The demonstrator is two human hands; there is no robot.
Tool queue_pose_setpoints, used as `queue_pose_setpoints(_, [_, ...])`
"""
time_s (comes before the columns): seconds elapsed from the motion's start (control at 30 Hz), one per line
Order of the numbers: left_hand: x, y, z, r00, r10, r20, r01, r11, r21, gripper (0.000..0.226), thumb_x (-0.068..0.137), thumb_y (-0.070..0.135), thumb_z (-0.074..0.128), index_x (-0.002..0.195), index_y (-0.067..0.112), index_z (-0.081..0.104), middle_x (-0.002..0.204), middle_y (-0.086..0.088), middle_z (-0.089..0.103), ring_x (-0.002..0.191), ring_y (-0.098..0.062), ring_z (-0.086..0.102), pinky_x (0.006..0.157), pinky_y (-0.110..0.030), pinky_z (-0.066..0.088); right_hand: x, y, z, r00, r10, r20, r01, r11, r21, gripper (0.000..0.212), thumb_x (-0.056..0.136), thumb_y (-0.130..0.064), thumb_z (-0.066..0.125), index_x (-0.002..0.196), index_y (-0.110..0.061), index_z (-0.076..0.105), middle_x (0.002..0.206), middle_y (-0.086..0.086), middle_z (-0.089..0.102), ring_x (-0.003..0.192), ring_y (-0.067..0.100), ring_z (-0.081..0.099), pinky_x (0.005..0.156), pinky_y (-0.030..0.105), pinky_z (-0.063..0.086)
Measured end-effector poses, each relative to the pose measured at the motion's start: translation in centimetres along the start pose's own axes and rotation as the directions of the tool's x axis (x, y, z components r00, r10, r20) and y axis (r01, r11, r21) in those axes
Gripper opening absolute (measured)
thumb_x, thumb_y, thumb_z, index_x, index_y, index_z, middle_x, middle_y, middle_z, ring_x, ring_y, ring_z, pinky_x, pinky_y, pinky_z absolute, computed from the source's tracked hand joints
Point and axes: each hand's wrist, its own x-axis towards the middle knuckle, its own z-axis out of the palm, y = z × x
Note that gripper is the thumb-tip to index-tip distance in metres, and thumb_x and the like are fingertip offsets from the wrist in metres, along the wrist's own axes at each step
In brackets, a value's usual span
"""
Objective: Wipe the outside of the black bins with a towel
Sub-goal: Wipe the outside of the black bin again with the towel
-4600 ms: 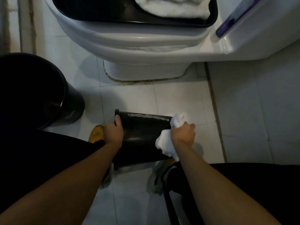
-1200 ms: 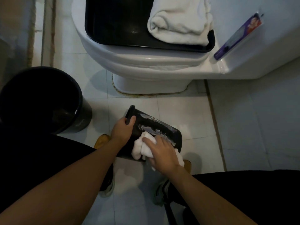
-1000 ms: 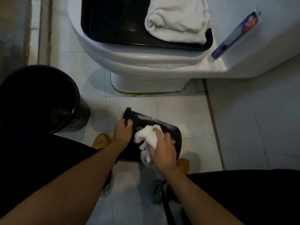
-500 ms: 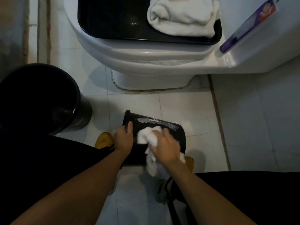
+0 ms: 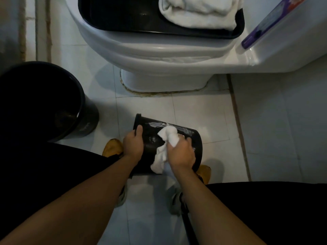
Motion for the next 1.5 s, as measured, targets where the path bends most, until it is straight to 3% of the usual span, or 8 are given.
queue_pose_setpoints(0.2, [0.3,-0.1,-0.5,1.0,-0.021,0.005,0.021,1.0,-0.011,0.042,0.1,0.036,0.043,0.078,0.007,0.064,0.08,-0.015,0.066,0.079,-0.032,0.062,0.071,-0.036,0.049,-3.5,-2.6,2.1,0.9,-0.405,0.162,0.392,0.914,0.108,0.046,0.089,-0.043,0.061,0.132,-0.028,0.054,0.12,0.0,0.051,0.102,0.023,0.06,0.081,0.033,0.051])
queue_pose_setpoints(0.4, [0.2,1.1,-0.2,0.997,-0.075,0.01,0.075,0.994,-0.073,0.038,0.1,0.039,0.044,0.084,0.01,0.062,0.087,-0.013,0.066,0.085,-0.032,0.064,0.08,-0.04,0.053,0.3,-1.5,0.2,0.998,-0.055,0.026,0.054,0.998,0.042,0.04,0.091,-0.041,0.063,0.125,-0.022,0.058,0.122,0.003,0.052,0.107,0.024,0.06,0.081,0.032,0.047])
queue_pose_setpoints(0.6, [0.5,0.8,-0.4,0.997,-0.077,0.018,0.078,0.995,-0.066,0.039,0.099,0.038,0.044,0.079,0.012,0.065,0.089,-0.019,0.068,0.089,-0.035,0.065,0.086,-0.048,0.053,-1.9,-2.8,1.5,0.859,-0.458,0.228,0.43,0.888,0.162,0.043,0.09,-0.04,0.061,0.13,-0.025,0.055,0.116,0.002,0.052,0.101,0.025,0.059,0.075,0.028,0.043])
queue_pose_setpoints(0.8, [0.9,2.5,-0.1,0.998,-0.068,0.002,0.068,0.996,-0.062,0.034,0.1,0.036,0.045,0.085,0.012,0.064,0.094,-0.017,0.068,0.087,-0.03,0.064,0.082,-0.041,0.054,0.7,-4.1,0.9,0.971,-0.214,0.104,0.207,0.975,0.08,0.042,0.091,-0.041,0.061,0.13,-0.025,0.055,0.12,0.002,0.051,0.106,0.024,0.058,0.079,0.033,0.043])
queue_pose_setpoints(1.0, [0.6,2.1,-0.1,0.997,-0.063,-0.04,0.062,0.998,-0.027,0.039,0.1,0.034,0.045,0.069,0.013,0.056,0.079,-0.016,0.064,0.078,-0.03,0.061,0.076,-0.038,0.05,-0.6,-0.2,0.1,0.889,-0.407,0.207,0.411,0.911,0.03,0.044,0.092,-0.047,0.056,0.134,-0.031,0.051,0.12,0.0,0.05,0.104,0.022,0.057,0.084,0.035,0.049])
queue_pose_setpoints(1.23, [0.1,2.1,-0.1,0.998,-0.052,-0.027,0.053,0.999,0.011,0.04,0.102,0.036,0.04,0.071,0.015,0.054,0.071,-0.004,0.054,0.066,-0.016,0.051,0.056,-0.025,0.039,4.2,4.6,-1.5,0.99,0.139,0.024,-0.141,0.986,0.085,0.032,0.093,-0.043,0.053,0.111,-0.018,0.062,0.102,0.004,0.062,0.087,0.021,0.059,0.077,0.028,0.045])
queue_pose_setpoints(1.4, [0.1,2.2,0.0,0.999,-0.024,-0.039,0.027,0.997,0.075,0.039,0.103,0.034,0.038,0.089,0.004,0.061,0.079,-0.009,0.057,0.075,-0.022,0.054,0.069,-0.028,0.037,0.9,0.7,0.5,0.97,-0.21,0.122,0.191,0.969,0.154,0.033,0.088,-0.041,0.056,0.116,-0.026,0.063,0.106,0.001,0.059,0.091,0.02,0.059,0.08,0.034,0.051])
queue_pose_setpoints(1.5, [0.2,2.4,0.0,0.999,-0.04,-0.032,0.043,0.995,0.089,0.038,0.103,0.035,0.038,0.091,0.006,0.059,0.074,-0.004,0.054,0.075,-0.021,0.052,0.071,-0.029,0.037,2.6,2.5,-0.1,0.983,-0.128,0.135,0.106,0.982,0.158,0.033,0.088,-0.045,0.056,0.114,-0.027,0.064,0.104,0.001,0.061,0.089,0.018,0.058,0.078,0.032,0.049])
